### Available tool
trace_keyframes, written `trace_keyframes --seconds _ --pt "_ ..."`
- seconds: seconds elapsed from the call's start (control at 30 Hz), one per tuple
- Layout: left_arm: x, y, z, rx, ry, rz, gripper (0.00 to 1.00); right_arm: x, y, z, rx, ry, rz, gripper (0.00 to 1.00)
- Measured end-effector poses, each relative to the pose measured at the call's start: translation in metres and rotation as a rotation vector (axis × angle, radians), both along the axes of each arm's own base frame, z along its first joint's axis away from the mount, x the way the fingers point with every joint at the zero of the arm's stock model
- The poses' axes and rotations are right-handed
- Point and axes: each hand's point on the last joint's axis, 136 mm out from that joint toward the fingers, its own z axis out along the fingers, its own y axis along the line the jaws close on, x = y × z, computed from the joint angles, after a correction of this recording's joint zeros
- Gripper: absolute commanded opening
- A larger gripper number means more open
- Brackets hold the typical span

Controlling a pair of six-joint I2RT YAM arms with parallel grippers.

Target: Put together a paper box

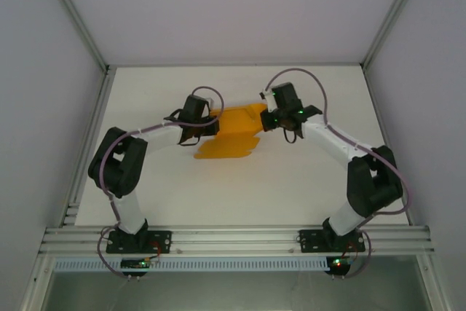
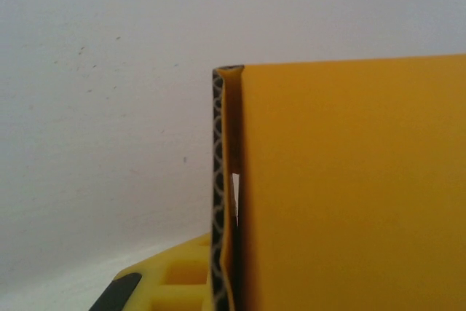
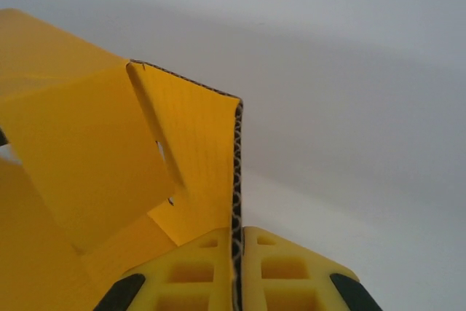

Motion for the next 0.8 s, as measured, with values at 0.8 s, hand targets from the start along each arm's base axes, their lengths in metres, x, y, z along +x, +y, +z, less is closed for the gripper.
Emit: trace_keyframes --seconds 0.8 --pt "0.022 -0.001 -0.017 0.01 0.076 0.129 0.0 0.004 0.059 0.0 -0.343 -0.035 -0.298 0.26"
